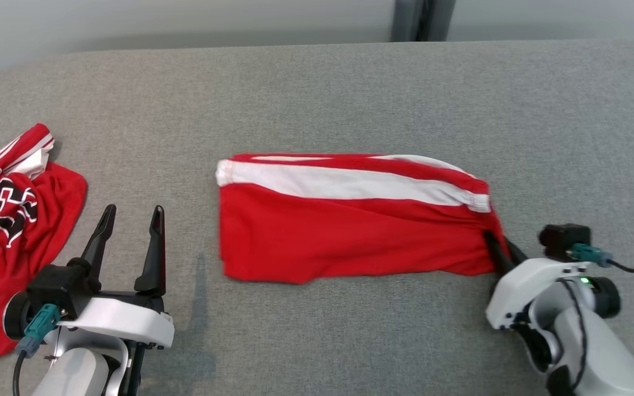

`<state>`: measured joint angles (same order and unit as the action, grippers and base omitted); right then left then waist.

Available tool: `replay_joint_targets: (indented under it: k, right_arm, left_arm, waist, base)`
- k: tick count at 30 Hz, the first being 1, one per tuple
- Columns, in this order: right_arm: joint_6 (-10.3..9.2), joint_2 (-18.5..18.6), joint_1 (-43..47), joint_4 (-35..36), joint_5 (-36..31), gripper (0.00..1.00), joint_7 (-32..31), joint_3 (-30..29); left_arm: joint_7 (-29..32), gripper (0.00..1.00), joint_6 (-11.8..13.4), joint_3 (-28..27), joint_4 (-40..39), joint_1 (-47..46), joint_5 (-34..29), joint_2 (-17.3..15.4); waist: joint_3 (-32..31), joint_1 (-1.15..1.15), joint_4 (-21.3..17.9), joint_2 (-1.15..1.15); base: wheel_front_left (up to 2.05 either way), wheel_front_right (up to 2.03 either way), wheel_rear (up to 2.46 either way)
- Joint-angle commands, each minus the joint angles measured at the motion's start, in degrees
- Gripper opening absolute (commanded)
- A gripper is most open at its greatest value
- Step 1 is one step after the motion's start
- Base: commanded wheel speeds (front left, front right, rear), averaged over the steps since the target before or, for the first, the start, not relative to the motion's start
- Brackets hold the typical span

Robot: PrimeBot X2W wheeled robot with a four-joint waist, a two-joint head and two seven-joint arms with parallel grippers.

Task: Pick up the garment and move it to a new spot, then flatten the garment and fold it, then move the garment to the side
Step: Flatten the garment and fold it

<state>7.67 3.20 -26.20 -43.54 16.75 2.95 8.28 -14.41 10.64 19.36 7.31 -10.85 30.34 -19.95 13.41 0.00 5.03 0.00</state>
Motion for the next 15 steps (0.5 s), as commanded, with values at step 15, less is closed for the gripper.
replay_joint_targets:
  k: [15]
  right_arm:
    - [-0.19, 6.85, 2.96, 0.74, 2.33, 0.00, -0.11, -12.26]
  left_arm:
    - [-0.34, 1.00, 0.43, -0.42, -0.45, 0.87, -0.38, -0.98]
  waist:
    - [-1.27, 0.00, -3.45, 0.00]
  base:
    - [0.00, 0.00, 0.00]
